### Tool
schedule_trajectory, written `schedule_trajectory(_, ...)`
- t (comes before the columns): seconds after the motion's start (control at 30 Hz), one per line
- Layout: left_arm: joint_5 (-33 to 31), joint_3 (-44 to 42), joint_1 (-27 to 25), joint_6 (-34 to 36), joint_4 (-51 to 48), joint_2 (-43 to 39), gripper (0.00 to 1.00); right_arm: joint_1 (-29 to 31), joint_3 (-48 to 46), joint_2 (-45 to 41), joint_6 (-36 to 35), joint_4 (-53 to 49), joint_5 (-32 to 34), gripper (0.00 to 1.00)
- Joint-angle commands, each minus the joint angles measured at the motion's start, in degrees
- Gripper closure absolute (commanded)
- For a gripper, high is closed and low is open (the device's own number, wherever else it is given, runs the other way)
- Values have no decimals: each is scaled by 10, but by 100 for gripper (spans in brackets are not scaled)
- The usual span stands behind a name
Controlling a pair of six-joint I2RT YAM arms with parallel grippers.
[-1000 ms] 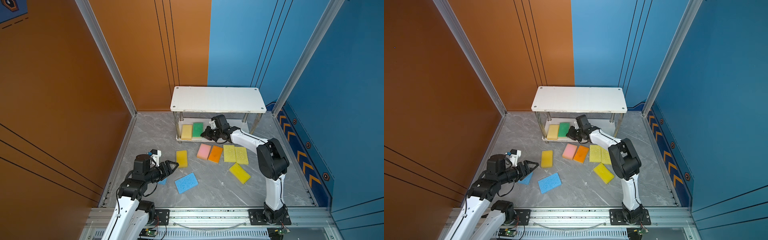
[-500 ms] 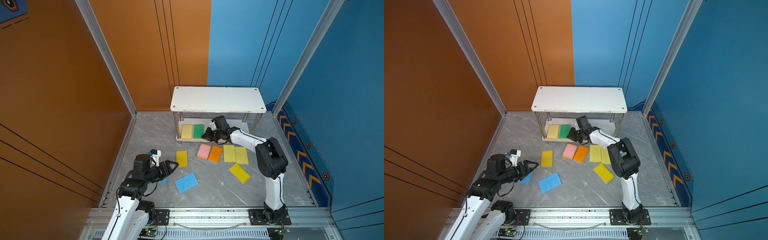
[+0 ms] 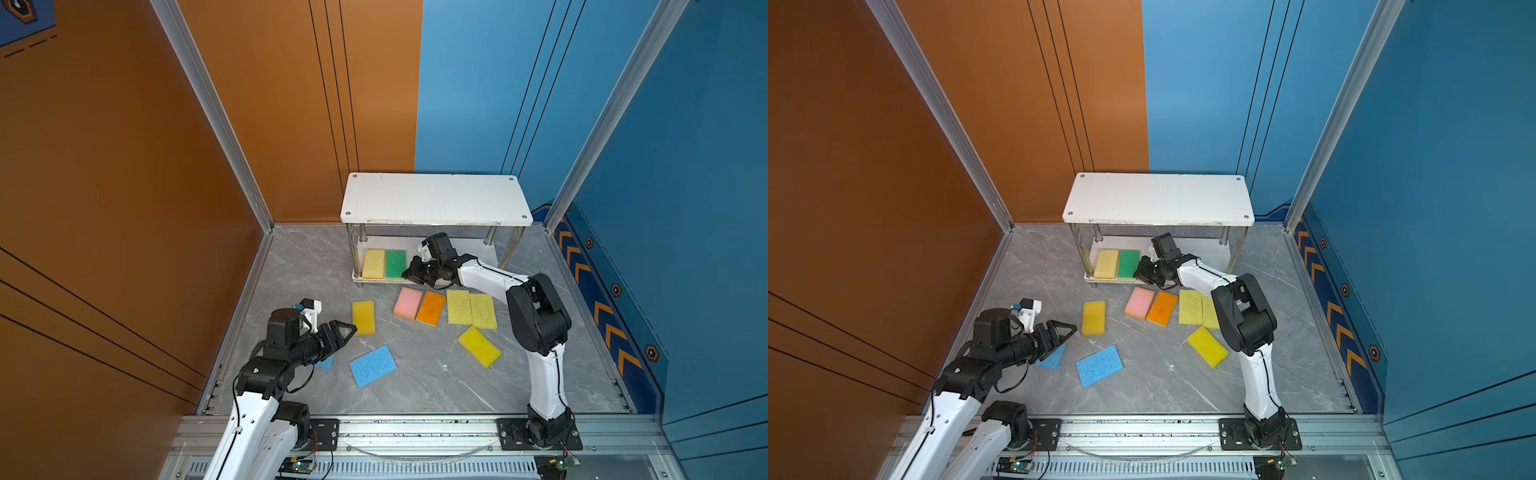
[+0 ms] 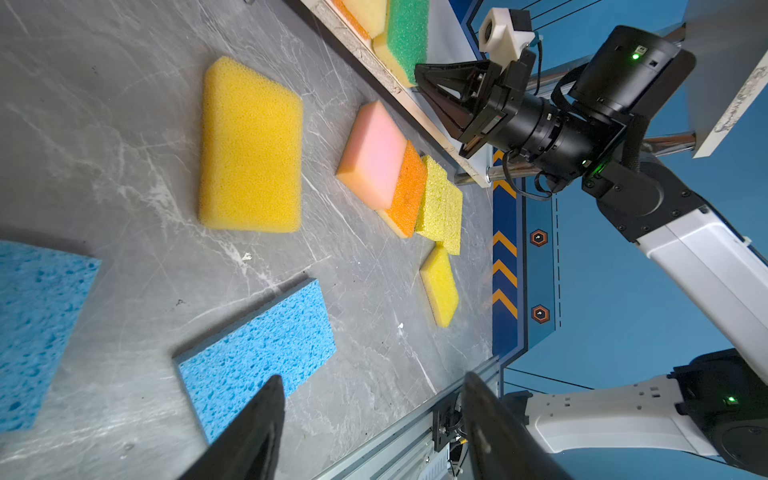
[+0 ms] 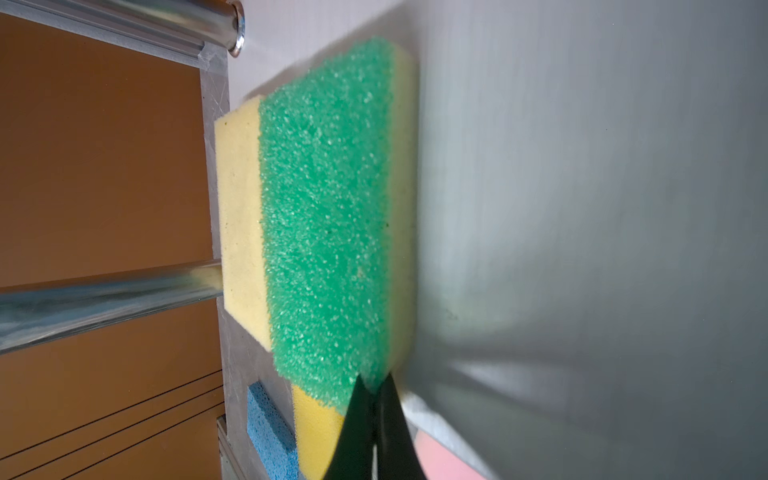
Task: Place and organize the cleaning sponges onto the shelf
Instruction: 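Lower the green sponge beside the cream sponge and open the right gripper, then withdraw the right gripper from the shelf and lower it onto the blue sponge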
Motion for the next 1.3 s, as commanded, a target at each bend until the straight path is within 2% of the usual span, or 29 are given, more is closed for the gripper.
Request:
schedule_trajectory(0.0, 11, -9, 5, 11, 0, -1, 32, 3, 15, 11, -12, -16, -7, 100)
schedule_trajectory(0.13, 12, -10, 5, 11, 2, -1, 32, 4, 17, 14, -9, -16, -6, 99)
schedule_trajectory(0.27, 14, -10, 7, 11, 4, 0, 32, 6, 19, 15, -8, -16, -6, 80)
schedule_trajectory(0.37, 15, -10, 8, 11, 4, 0, 32, 7, 19, 12, -7, -16, -5, 71)
schedule_trajectory(0.67, 17, -10, 9, 10, 4, -2, 32, 10, 3, -4, -14, -24, 12, 57)
schedule_trajectory(0.8, 18, -9, 10, 10, 4, -2, 32, 12, -17, -50, -26, -36, 35, 48)
schedule_trajectory(0.93, 21, -8, 9, 10, 3, -4, 32, 21, -61, -98, -33, -38, 68, 46)
schedule_trajectory(1.07, 28, -9, 9, 7, 4, -6, 31, 53, -115, -155, -43, -47, 98, 42)
schedule_trajectory(1.2, 33, -14, 5, 0, 3, -11, 27, 120, -180, -205, -51, -72, 126, 33)
schedule_trajectory(1.27, 33, -16, 0, -2, 4, -12, 25, 160, -210, -213, -48, -77, 134, 31)
